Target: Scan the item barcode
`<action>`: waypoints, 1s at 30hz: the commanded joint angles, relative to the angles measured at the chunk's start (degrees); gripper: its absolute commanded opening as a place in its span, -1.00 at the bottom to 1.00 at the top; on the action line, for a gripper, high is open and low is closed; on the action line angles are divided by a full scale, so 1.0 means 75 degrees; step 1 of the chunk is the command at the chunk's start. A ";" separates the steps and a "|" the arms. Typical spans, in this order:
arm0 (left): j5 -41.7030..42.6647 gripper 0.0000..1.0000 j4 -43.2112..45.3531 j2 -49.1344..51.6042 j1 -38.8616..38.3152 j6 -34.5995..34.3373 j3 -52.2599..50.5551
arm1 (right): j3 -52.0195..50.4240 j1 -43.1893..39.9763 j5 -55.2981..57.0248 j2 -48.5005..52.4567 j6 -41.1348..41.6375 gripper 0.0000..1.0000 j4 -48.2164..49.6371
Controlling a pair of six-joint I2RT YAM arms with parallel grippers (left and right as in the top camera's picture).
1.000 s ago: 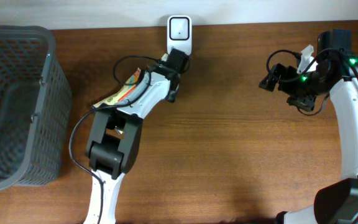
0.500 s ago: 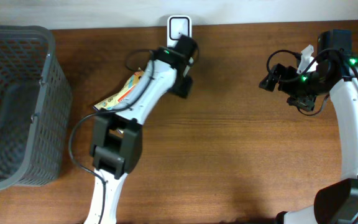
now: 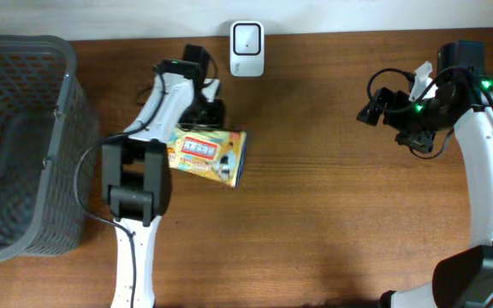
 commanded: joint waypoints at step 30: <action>0.0117 0.41 -0.2801 0.0294 0.0708 -0.0458 0.1606 | -0.0058 0.0029 0.0044 -0.0041 -0.0079 0.97 -0.0006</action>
